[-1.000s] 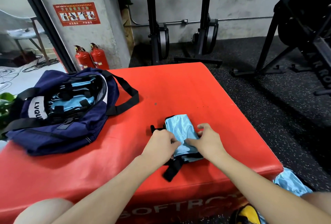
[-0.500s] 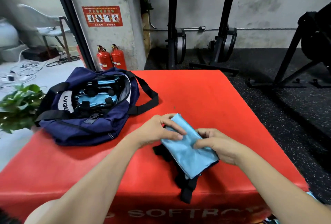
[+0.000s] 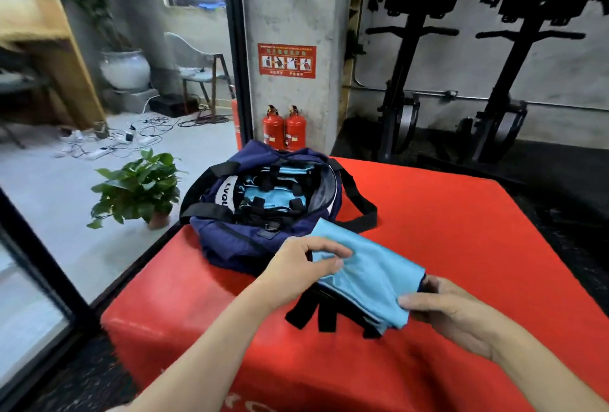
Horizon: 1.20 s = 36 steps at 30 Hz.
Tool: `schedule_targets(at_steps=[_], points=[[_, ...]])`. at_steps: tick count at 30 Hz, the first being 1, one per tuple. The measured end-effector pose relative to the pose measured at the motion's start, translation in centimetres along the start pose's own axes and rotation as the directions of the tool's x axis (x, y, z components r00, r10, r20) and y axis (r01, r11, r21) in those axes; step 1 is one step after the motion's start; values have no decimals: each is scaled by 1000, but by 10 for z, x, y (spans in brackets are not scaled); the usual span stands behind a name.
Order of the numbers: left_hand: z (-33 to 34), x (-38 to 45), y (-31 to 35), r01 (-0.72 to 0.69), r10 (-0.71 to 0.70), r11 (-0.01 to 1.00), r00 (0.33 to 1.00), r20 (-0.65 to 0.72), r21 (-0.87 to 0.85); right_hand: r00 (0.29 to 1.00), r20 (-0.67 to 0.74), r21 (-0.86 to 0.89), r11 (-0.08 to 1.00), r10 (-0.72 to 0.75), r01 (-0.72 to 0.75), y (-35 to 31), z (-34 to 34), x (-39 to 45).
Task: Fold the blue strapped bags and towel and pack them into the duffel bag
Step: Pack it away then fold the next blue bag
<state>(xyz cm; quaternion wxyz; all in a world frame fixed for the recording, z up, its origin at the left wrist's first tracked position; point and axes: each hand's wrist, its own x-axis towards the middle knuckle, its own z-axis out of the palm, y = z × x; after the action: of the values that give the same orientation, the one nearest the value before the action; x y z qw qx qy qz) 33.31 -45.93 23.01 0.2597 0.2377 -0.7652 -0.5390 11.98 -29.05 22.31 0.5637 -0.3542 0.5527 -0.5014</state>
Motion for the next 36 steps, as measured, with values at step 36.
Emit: schedule_targets(at_steps=[36], points=[[-179, 158, -116, 231, -105, 759, 966, -235, 609, 842, -429, -710, 699, -327, -90, -45, 83, 299]])
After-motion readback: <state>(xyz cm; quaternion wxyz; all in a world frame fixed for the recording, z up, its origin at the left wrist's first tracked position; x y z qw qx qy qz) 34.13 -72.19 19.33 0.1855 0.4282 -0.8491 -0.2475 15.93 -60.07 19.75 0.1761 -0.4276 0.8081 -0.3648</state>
